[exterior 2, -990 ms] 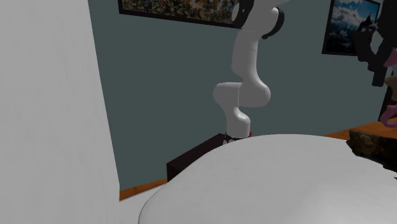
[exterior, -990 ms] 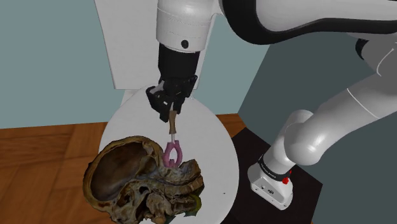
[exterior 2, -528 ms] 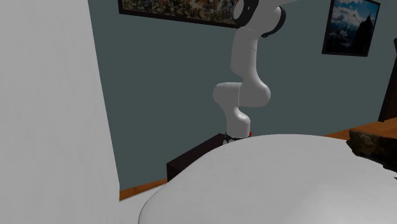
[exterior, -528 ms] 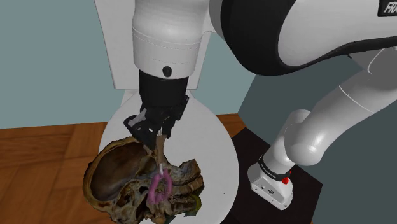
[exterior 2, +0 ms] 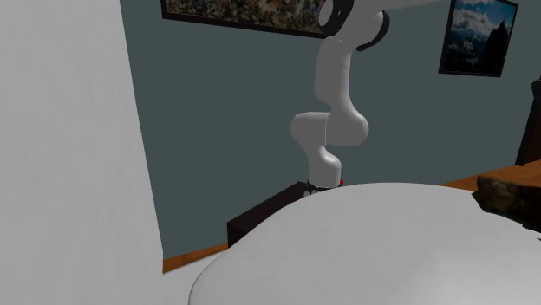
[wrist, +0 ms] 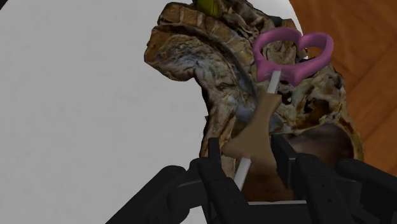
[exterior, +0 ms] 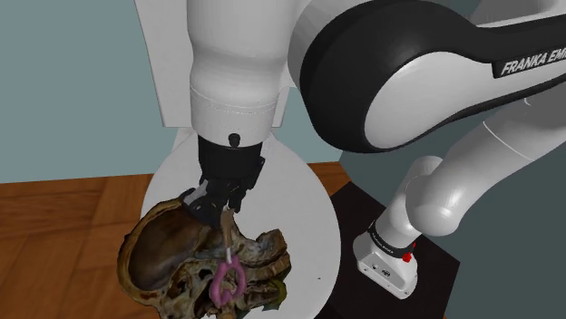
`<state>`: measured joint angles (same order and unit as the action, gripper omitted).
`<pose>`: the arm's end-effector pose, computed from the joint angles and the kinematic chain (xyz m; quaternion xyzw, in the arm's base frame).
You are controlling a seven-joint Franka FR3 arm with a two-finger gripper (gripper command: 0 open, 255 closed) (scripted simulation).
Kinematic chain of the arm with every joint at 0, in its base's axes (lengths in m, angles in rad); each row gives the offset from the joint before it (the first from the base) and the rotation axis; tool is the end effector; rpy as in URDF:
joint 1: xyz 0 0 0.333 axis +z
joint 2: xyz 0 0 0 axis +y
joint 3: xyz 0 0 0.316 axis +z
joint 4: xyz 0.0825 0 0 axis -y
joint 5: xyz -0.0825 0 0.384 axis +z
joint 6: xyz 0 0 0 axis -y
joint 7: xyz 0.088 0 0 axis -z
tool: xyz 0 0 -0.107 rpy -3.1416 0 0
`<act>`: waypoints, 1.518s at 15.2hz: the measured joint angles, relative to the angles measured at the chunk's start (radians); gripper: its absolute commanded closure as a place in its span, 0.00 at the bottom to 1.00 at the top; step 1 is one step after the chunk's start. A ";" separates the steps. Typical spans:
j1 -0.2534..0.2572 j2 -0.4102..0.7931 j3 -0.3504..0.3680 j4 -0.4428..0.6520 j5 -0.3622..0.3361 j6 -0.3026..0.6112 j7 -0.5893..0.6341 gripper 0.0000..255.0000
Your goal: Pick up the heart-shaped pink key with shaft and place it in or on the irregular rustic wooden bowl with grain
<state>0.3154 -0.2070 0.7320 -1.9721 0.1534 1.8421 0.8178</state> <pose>0.2279 0.4649 0.5368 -0.9958 -0.0906 -0.0041 0.0142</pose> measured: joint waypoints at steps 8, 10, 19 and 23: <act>0.002 0.007 0.008 -0.067 0.000 0.071 -0.001 1.00; 0.002 0.007 0.008 -0.068 -0.001 0.072 0.000 1.00; 0.001 0.008 0.007 -0.051 -0.002 0.056 0.001 0.00; -0.001 -0.007 -0.006 0.034 0.002 -0.040 -0.002 0.00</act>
<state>0.3147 -0.2144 0.7263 -1.9381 0.1556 1.8022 0.8158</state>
